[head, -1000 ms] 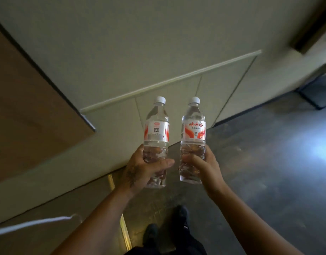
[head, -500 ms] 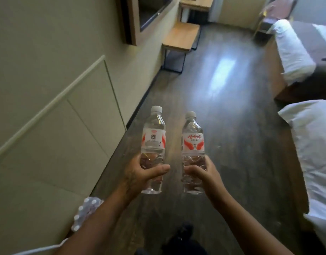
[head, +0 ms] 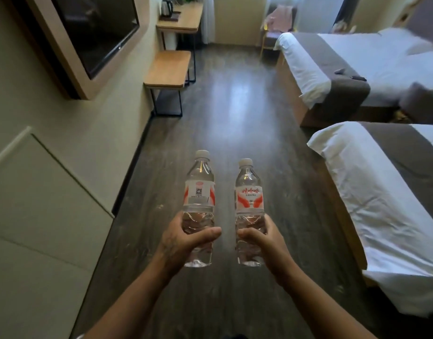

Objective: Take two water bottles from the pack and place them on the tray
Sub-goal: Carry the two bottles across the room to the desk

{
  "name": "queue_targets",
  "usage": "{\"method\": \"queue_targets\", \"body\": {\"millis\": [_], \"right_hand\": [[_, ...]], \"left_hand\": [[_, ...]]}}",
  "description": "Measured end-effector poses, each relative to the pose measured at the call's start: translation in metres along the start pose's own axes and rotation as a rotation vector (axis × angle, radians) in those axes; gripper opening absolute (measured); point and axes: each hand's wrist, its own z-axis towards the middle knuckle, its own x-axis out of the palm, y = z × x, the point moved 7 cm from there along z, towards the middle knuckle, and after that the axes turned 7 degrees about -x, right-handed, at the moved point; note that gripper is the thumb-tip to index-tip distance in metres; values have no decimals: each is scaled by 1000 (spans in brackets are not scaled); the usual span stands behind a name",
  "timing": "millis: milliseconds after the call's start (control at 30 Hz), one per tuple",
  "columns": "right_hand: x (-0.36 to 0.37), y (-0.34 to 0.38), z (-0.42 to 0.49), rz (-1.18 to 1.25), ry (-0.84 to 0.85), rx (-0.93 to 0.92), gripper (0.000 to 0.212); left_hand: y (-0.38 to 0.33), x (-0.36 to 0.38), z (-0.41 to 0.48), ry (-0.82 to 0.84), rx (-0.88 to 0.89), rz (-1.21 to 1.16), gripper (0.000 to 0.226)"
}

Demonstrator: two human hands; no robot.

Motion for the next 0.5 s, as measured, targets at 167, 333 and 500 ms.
{"method": "queue_targets", "body": {"millis": [167, 333, 500], "right_hand": [[-17, 13, 69, 17, 7, 3, 69], [-20, 28, 168, 27, 11, -5, 70], [-18, 51, 284, 7, 15, -11, 72]], "left_hand": [[-25, 9, 66, 12, -3, 10, 95], [-56, 5, 163, 8, 6, -20, 88], [-103, -5, 275, 45, 23, -31, 83]]}}
